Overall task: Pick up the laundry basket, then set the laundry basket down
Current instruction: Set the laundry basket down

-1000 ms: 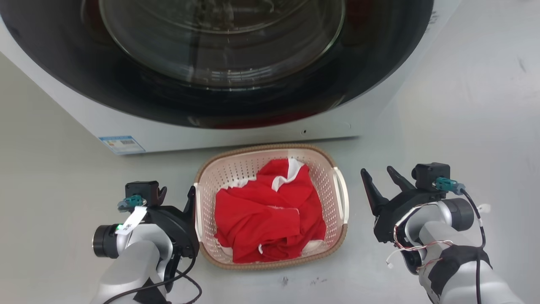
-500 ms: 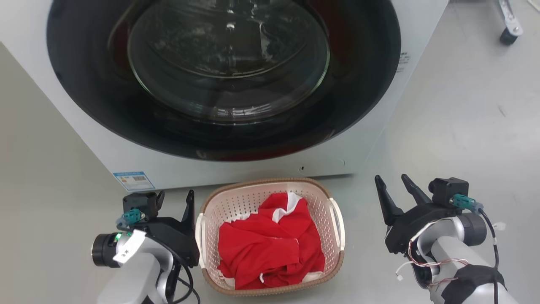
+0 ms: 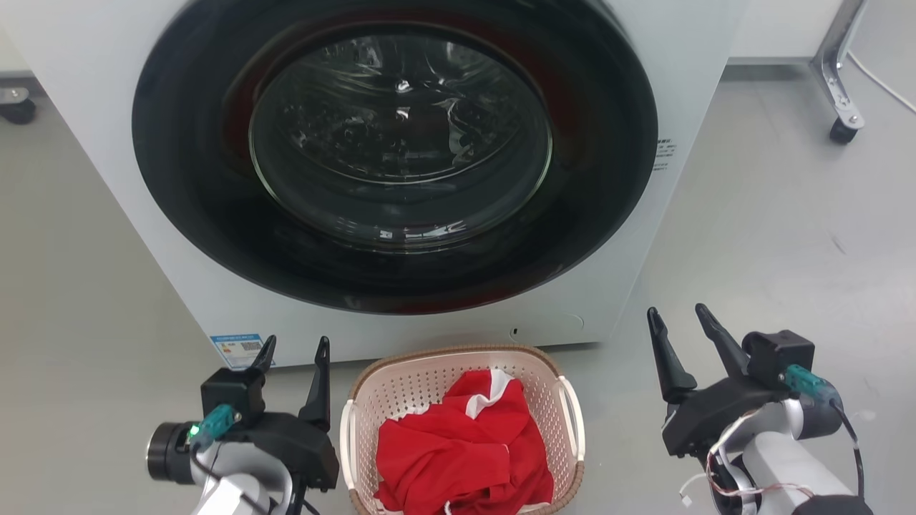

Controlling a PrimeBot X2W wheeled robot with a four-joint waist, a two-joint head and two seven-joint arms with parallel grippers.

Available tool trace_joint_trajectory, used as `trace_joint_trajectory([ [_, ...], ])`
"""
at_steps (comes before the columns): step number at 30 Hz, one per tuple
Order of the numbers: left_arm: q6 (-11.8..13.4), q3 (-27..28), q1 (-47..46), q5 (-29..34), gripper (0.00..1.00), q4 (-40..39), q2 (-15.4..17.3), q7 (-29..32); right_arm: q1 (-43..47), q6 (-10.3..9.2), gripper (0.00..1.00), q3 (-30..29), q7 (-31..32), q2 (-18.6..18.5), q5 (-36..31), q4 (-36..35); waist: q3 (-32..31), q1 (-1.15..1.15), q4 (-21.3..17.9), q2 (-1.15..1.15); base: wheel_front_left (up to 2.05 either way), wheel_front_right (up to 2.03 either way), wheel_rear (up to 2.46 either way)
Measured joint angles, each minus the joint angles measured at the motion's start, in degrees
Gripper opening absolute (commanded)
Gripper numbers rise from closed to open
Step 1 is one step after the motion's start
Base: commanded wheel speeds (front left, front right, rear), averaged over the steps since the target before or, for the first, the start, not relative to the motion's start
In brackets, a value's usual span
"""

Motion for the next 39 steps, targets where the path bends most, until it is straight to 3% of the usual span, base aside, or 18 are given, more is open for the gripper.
trace_joint_trajectory([
  [12, 1.3, 4.2, 10.7, 4.8, 1.00, -16.8, 1.5, 0.0, 9.8, -3.21, 1.00, -2.8, 0.0, -2.1, -3.2, -12.4, -2.7, 0.00, -0.2, 0.00, 0.00, 0.00, 0.00],
  [19, 1.3, 7.0, 16.5, 7.4, 1.00, -22.4, 1.4, 0.0, 14.8, -4.22, 1.00, -4.9, -0.1, -3.1, -5.3, -17.9, -3.6, 0.01, 0.1, 0.00, 0.00, 0.00, 0.00],
  [39, 1.3, 13.5, 22.9, 12.0, 1.00, -26.1, -2.3, 0.0, 20.5, -5.22, 1.00, -6.9, -0.2, -3.3, -7.3, -22.7, -4.3, 0.00, 0.4, 0.00, 0.00, 0.00, 0.00],
])
